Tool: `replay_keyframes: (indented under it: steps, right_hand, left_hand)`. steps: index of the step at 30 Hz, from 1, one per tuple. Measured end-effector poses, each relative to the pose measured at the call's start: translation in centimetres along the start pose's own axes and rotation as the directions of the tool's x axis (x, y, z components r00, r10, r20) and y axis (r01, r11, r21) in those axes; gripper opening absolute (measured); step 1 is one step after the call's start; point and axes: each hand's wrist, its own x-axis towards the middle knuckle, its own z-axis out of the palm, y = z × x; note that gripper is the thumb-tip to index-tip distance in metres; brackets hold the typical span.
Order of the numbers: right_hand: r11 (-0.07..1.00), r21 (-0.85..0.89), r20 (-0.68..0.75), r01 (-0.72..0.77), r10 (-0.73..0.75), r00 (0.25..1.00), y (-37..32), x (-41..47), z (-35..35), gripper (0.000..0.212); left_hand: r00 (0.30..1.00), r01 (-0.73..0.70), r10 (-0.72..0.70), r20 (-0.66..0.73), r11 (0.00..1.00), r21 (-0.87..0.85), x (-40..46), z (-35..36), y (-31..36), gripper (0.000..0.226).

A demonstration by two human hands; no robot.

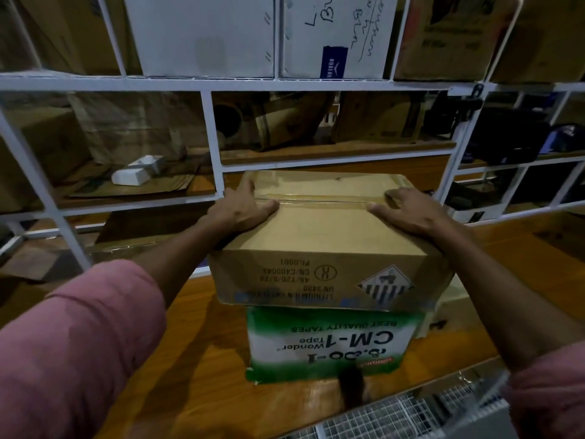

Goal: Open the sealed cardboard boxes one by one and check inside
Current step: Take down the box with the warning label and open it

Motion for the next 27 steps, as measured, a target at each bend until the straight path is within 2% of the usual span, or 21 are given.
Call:
replay_keyframes:
  steps: [2, 4, 5, 7, 9, 10, 13, 15, 18, 25, 27]
  right_hand:
    - [0.998, 0.050, -0.086, 0.043, -0.038, 0.996, -0.4, 0.1, -0.5, 0.082]
    - [0.988, 0.119, -0.201, 0.096, -0.070, 0.977, -1.3, 0.2, -1.1, 0.079]
    - [0.978, 0.175, -0.268, 0.116, -0.066, 0.961, -1.9, 0.2, -1.4, 0.078]
    - [0.934, 0.309, -0.400, 0.177, -0.041, 0.915, -3.3, 0.3, -1.5, 0.078]
    - [0.875, 0.420, -0.493, 0.242, -0.004, 0.870, -4.4, 0.0, -1.1, 0.083]
    - [0.851, 0.448, -0.533, 0.274, 0.008, 0.846, -4.8, -0.2, -0.7, 0.087]
    - [0.827, 0.468, -0.599, 0.313, 0.036, 0.800, -4.6, -0.8, 1.3, 0.092]
    - [0.846, 0.412, -0.638, 0.339, 0.002, 0.770, -3.8, -1.2, 3.5, 0.091]
    - [0.877, 0.326, -0.657, 0.352, -0.057, 0.752, -2.8, -2.1, 6.4, 0.092]
    - [0.904, 0.239, -0.701, 0.355, -0.093, 0.707, -1.9, -3.7, 7.6, 0.097]
    - [0.910, 0.213, -0.711, 0.355, -0.105, 0.696, -1.8, -4.3, 7.8, 0.100]
  left_hand:
    - [0.996, -0.026, 0.026, -0.091, 1.000, 0.000, -0.7, -0.9, -0.2, 0.088]
    - [0.967, -0.058, 0.057, -0.249, 0.998, 0.007, -1.7, -2.2, -0.2, 0.083]
    - [0.935, -0.080, 0.074, -0.347, 0.997, -0.004, -2.1, -2.9, -0.1, 0.081]
    - [0.828, -0.153, 0.106, -0.551, 0.987, -0.040, -2.8, -3.8, -0.4, 0.080]
    - [0.730, -0.250, 0.144, -0.668, 0.966, -0.066, -3.3, -3.6, -1.0, 0.084]
    - [0.708, -0.289, 0.147, -0.691, 0.953, -0.093, -3.5, -3.2, -1.5, 0.088]
    - [0.708, -0.306, 0.060, -0.704, 0.924, -0.230, -4.4, -1.7, -3.1, 0.105]
    - [0.708, -0.265, 0.037, -0.705, 0.939, -0.217, -4.9, -0.9, -4.1, 0.118]
    - [0.752, -0.273, 0.106, -0.651, 0.948, -0.161, -5.9, 0.2, -4.9, 0.135]
    - [0.715, -0.232, 0.087, -0.694, 0.965, -0.119, -7.1, -0.6, -4.1, 0.139]
    - [0.708, -0.239, 0.125, -0.695, 0.969, -0.069, -7.7, -1.1, -4.4, 0.137]
